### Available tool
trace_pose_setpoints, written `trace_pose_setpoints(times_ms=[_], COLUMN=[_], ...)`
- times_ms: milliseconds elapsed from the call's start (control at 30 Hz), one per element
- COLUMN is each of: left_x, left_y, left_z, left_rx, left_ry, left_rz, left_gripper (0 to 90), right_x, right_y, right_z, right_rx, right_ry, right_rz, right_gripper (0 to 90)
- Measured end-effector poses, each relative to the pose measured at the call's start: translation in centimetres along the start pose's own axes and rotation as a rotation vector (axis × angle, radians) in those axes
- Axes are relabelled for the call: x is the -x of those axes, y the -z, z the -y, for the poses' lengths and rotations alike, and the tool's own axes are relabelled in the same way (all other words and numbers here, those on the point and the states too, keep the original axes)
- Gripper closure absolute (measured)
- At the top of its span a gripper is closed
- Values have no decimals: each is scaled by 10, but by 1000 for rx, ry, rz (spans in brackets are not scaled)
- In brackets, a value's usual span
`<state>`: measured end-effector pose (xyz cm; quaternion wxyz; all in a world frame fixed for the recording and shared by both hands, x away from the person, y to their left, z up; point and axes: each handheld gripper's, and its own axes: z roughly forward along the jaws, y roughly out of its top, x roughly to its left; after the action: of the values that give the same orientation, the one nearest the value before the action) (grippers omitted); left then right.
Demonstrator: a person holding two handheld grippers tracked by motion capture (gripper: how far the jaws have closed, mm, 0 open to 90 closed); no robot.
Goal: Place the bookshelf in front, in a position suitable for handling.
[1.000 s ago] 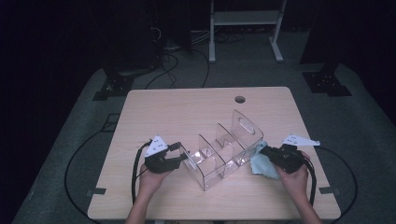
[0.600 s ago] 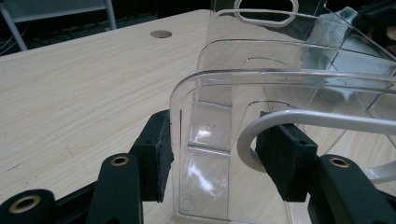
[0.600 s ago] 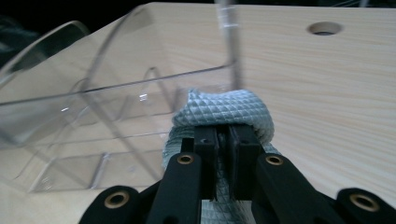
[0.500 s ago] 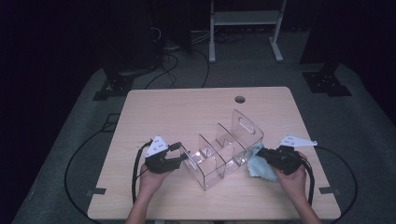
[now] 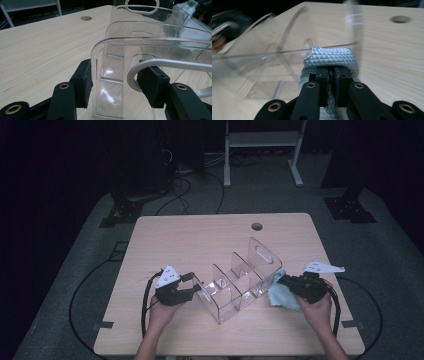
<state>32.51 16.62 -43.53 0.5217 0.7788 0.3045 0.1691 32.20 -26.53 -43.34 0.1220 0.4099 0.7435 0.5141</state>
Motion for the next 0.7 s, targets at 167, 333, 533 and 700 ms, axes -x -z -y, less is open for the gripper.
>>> trace_pose_setpoints(times_ms=[167, 333, 533, 700], left_x=[0, 1, 0, 1], left_y=[0, -1, -1, -2], left_z=[0, -1, -1, -2], left_rx=[-1, 0, -5, -5], left_ry=[-5, -6, -12, -11], left_rz=[1, 2, 4, 1], left_gripper=[468, 468, 468, 467], right_x=[-4, 11, -5, 2], right_y=[-2, 4, 0, 1], right_z=[-2, -6, -5, -8], right_rx=[-13, 20, 4, 11], right_ry=[41, -10, 48, 35], right_rz=[-8, 71, 11, 79], right_gripper=[830, 830, 830, 833])
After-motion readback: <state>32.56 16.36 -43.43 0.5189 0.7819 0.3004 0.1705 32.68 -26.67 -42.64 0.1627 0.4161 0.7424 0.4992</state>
